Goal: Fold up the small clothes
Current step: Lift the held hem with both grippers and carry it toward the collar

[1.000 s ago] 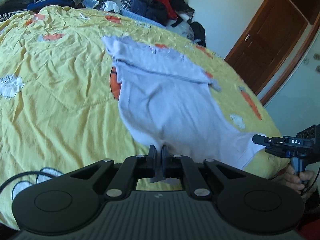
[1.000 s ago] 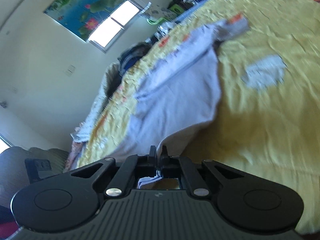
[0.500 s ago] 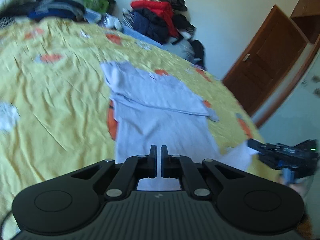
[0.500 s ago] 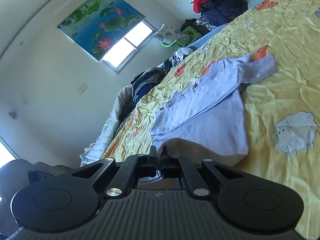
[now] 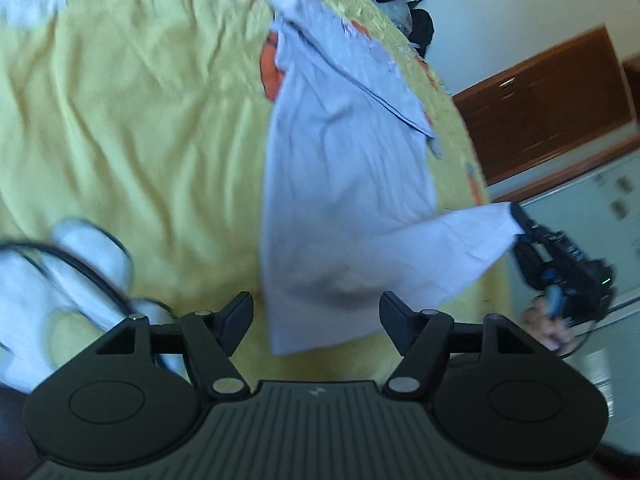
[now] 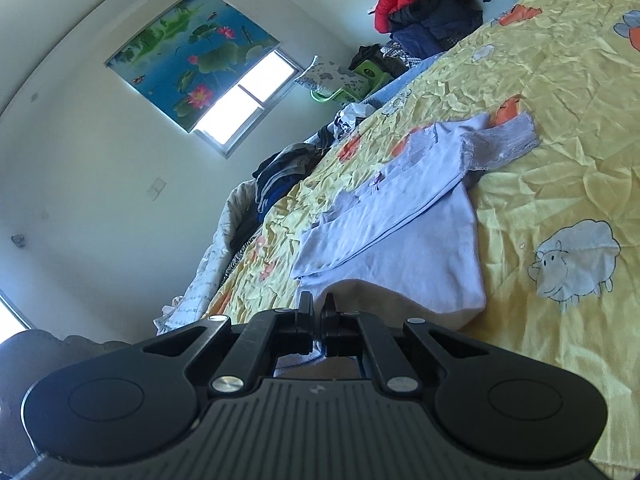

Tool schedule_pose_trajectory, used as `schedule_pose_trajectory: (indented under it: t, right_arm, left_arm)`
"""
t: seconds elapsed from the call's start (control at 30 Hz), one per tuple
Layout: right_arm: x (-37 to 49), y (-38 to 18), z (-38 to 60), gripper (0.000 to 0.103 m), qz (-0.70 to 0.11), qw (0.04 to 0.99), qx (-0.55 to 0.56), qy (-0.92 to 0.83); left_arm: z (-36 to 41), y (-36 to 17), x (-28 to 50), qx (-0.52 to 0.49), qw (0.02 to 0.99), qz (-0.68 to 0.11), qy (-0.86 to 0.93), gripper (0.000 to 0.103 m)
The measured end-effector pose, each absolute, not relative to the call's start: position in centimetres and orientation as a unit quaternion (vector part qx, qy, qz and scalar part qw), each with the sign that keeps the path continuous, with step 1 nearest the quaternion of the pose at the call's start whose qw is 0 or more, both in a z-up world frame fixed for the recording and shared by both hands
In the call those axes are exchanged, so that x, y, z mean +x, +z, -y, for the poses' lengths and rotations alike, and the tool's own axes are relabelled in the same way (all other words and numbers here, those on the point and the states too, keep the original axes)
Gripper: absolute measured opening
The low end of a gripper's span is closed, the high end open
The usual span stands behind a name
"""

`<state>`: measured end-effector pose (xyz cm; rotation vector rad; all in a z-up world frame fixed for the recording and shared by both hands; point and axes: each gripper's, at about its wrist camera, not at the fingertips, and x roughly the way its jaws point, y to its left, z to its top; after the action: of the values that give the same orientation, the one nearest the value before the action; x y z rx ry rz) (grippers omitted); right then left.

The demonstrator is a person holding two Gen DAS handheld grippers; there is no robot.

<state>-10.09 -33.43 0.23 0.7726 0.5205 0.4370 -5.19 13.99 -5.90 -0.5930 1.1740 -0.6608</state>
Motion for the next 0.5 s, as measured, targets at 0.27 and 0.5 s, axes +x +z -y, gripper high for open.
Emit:
schedule_pose_trajectory:
  t: [0.27,0.5]
  right_arm:
    - [-10.1,0.0,33.4,0.006,-0.252,0.869,0.37,0.211]
    - [-10.5,-0.4,33.6,0.006,-0.256,0.872,0.367,0.198]
  left_arm:
    - [-13.2,-8.3,-5.3,-0.366,0.693,-0.53,-0.323,0.031]
    - [-10.8,-5.5,-6.0,-0.251,0.767,-0.516,-0.287,0.004]
